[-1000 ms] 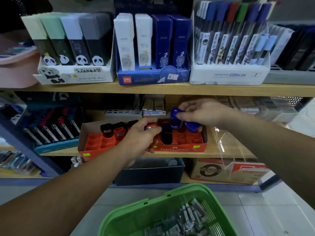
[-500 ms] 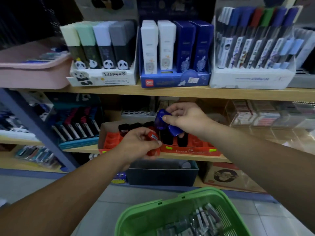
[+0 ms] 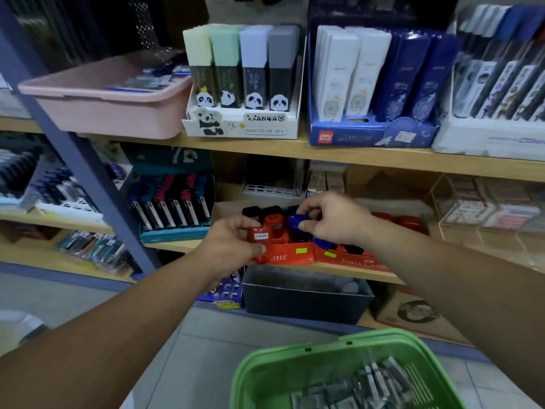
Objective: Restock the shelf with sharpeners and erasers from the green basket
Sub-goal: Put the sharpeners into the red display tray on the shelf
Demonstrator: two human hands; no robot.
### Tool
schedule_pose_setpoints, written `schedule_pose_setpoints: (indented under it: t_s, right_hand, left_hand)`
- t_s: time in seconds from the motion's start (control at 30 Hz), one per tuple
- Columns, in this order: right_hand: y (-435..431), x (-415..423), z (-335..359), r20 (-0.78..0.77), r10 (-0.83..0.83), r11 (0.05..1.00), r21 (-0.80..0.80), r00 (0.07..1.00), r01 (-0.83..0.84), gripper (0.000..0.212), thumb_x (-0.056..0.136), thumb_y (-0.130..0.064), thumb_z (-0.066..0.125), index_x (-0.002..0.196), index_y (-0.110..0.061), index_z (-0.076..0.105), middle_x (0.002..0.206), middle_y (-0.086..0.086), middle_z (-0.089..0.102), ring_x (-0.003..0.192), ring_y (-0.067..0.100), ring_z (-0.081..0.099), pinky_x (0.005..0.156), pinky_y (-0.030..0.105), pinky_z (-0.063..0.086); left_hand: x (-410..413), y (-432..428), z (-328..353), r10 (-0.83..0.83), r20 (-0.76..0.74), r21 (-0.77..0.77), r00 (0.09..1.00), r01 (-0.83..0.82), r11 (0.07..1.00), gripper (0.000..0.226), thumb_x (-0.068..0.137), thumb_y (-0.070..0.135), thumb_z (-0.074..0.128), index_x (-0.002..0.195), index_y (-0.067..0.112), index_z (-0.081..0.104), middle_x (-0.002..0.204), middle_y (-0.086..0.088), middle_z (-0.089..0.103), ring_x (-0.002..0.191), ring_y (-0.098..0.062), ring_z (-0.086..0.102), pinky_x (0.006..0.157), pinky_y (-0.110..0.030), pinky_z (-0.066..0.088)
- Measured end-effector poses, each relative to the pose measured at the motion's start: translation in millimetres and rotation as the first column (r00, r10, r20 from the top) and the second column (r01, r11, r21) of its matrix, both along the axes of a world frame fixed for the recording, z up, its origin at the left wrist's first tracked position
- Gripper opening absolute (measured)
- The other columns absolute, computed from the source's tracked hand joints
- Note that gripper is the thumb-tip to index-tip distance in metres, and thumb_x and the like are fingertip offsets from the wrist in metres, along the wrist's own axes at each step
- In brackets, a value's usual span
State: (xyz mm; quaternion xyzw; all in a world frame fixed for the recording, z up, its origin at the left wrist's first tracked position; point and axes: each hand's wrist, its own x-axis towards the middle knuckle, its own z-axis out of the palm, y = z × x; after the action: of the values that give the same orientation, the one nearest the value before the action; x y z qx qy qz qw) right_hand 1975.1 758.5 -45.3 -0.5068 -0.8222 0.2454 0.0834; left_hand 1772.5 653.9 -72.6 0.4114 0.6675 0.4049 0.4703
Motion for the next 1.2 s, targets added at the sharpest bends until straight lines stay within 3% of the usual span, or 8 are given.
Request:
schedule_pose_setpoints:
  t_s: [0.2,0.3,0.47,0.57,0.67,0.8,1.07,1.2]
  right_hand:
    - [-8.3,-1.2,1.0,0.335,0.057,0.957,0.249,0.94,-0.147,0.036,0.094,-0.052,0.069,0.129,-0.044,0.067,0.134,-0.009,0.063,0.117,0.017,0.061,0.081,0.035,0.056]
    - [-11.2,-6.6,-2.1,0.394,0.033,0.931,0.322,0.918,-0.171,0.035,0.094,-0.055,0.069,0.125,-0.038,0.066,0.122,-0.005,0.064,0.107,0.018,0.063,0.071,0.032,0.051]
    - [-6.8,-5.0,7.6,-0.278,-0.123,0.99,-0.102,0.953,0.098,0.037,0.094,-0.056,0.068,0.089,-0.02,0.071,0.083,0.001,0.07,0.072,0.013,0.063,0.063,0.032,0.052]
    - [-7.2,-2.1,11.6,-0.419,-0.294,0.889,-0.449,0.859,0.085,0.035,0.099,-0.052,0.063,0.11,-0.019,0.069,0.103,0.008,0.073,0.076,0.016,0.065,0.057,0.027,0.048]
    - [-7.5,1.0,11.1,-0.501,-0.353,0.785,-0.618,0.79,-0.041,0.019,0.101,-0.016,0.066,0.119,-0.019,0.067,0.122,0.014,0.067,0.095,0.023,0.066,0.067,0.029,0.053]
    - [-9.4,4.3,9.9,-0.561,-0.357,0.765,-0.634,0.747,-0.11,0.049,0.093,0.019,0.056,0.124,-0.017,0.068,0.125,0.011,0.059,0.108,0.028,0.07,0.082,0.029,0.062]
    - [3.6,11.1,3.2,-0.556,-0.412,0.866,-0.486,0.722,0.12,0.043,0.078,0.005,0.084,0.11,-0.024,0.08,0.12,0.003,0.073,0.106,0.022,0.072,0.074,0.028,0.06]
    - [-2.5,17.1,13.3,-0.6,-0.37,0.884,-0.463,0.71,0.07,0.039,0.076,-0.003,0.089,0.109,-0.021,0.08,0.107,0.002,0.08,0.1,0.02,0.076,0.075,0.029,0.06]
  left_hand:
    - [2.9,5.0,2.7,0.032,-0.093,0.064,0.995,-0.026,0.998,0.045,0.085,0.006,0.083,0.121,0.021,0.063,0.11,-0.001,0.071,0.103,-0.018,0.071,0.081,-0.035,0.062]
    - [0.6,9.9,4.4,0.075,-0.132,0.175,0.988,-0.051,0.983,0.049,0.087,0.008,0.082,0.126,0.027,0.06,0.109,0.003,0.07,0.099,-0.015,0.071,0.077,-0.033,0.061]
    - [-10.1,20.9,1.4,0.154,-0.326,0.31,0.933,-0.049,0.95,0.038,0.089,0.009,0.078,0.115,0.03,0.061,0.101,0.013,0.065,0.089,-0.009,0.066,0.075,-0.027,0.059]
    - [-12.7,25.1,-8.6,0.106,-0.51,0.27,0.854,0.042,0.962,0.036,0.09,0.01,0.076,0.114,0.032,0.06,0.097,0.016,0.063,0.087,-0.012,0.064,0.074,-0.03,0.057]
    - [-14.9,29.4,-17.6,0.087,-0.626,0.214,0.775,0.063,0.975,0.036,0.092,0.012,0.074,0.119,0.031,0.06,0.107,0.006,0.063,0.097,-0.017,0.064,0.078,-0.034,0.058]
    - [-15.0,34.4,-19.5,0.077,-0.689,0.178,0.72,0.066,0.982,0.036,0.091,0.016,0.076,0.122,0.03,0.065,0.122,0.002,0.061,0.106,-0.017,0.06,0.09,-0.036,0.057]
    - [-7.8,31.0,-1.5,0.093,-0.773,0.197,0.628,0.098,0.975,0.043,0.09,0.014,0.065,0.131,0.026,0.069,0.125,-0.003,0.054,0.116,-0.024,0.058,0.094,-0.041,0.056]
    - [26.9,25.3,21.8,0.023,-0.426,0.32,0.905,0.127,0.939,0.044,0.095,0.013,0.069,0.137,0.018,0.06,0.112,0.008,0.062,0.088,0.003,0.065,0.073,-0.012,0.055]
